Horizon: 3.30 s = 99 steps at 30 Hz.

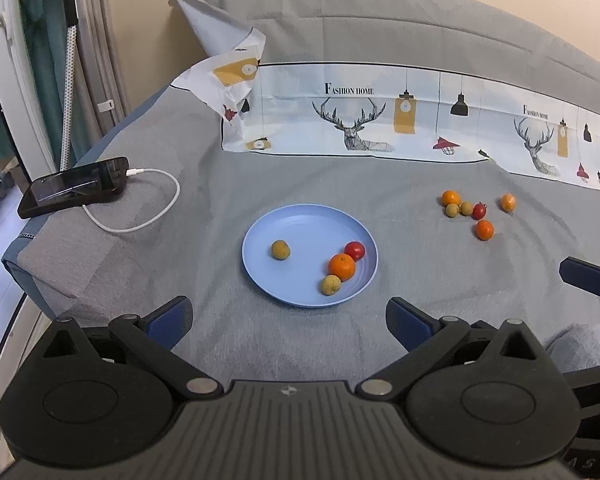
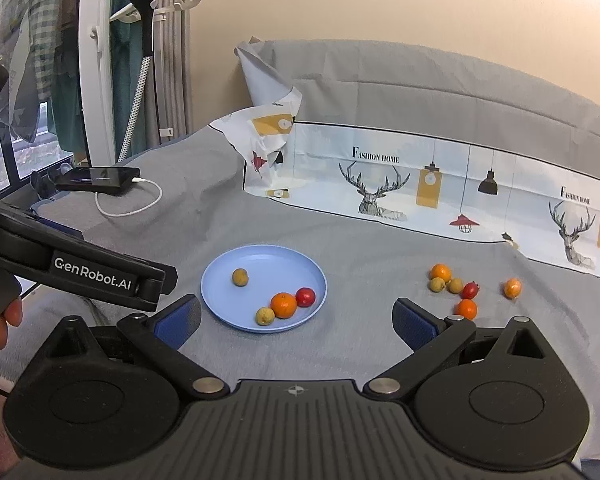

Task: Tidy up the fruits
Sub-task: 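Withdraw both open tools up and away from the plate, then grasp a yellow plum with the left tool while the right tool grasps an orange, then carry the plum and orange toward the blue plate with both tools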

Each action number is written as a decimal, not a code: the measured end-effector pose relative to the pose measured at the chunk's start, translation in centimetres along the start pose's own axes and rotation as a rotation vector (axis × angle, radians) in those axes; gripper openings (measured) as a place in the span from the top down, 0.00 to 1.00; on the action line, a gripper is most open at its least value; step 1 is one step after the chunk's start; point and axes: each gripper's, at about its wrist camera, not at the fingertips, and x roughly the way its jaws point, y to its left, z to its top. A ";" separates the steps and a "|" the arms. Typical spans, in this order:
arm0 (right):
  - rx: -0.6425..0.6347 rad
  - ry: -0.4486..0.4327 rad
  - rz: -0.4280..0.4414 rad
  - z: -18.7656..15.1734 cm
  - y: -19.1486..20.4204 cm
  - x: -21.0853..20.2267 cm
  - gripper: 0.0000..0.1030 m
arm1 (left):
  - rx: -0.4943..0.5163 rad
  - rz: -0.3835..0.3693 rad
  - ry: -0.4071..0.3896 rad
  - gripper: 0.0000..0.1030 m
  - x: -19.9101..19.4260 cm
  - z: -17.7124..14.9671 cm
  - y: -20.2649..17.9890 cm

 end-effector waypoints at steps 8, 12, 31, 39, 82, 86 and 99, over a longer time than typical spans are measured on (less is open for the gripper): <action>0.039 0.028 -0.006 -0.4 -1.0 1.2 0.01 | 0.006 0.006 0.049 0.00 1.7 0.2 -0.2; 0.084 0.044 -0.023 -1.0 -2.1 2.0 0.01 | 0.022 0.014 0.085 0.00 3.2 0.4 -0.8; 0.354 0.109 -0.345 -4.3 -18.5 12.1 0.01 | 0.171 -0.079 0.182 0.00 17.7 9.3 -15.0; 0.289 0.157 -0.388 -6.3 -23.7 21.8 0.01 | 0.271 -0.156 0.236 0.00 29.0 12.3 -22.9; 0.298 -0.002 -0.367 -4.6 -25.1 18.9 0.64 | 0.252 -0.173 0.196 0.71 16.4 9.7 -13.7; 0.296 -0.042 -0.245 -2.8 -20.6 12.7 0.63 | 0.196 -0.149 0.189 0.71 11.8 7.9 -9.5; 0.112 -0.017 0.085 -0.2 -4.8 1.4 0.63 | 0.039 -0.097 0.099 0.71 1.6 1.0 0.2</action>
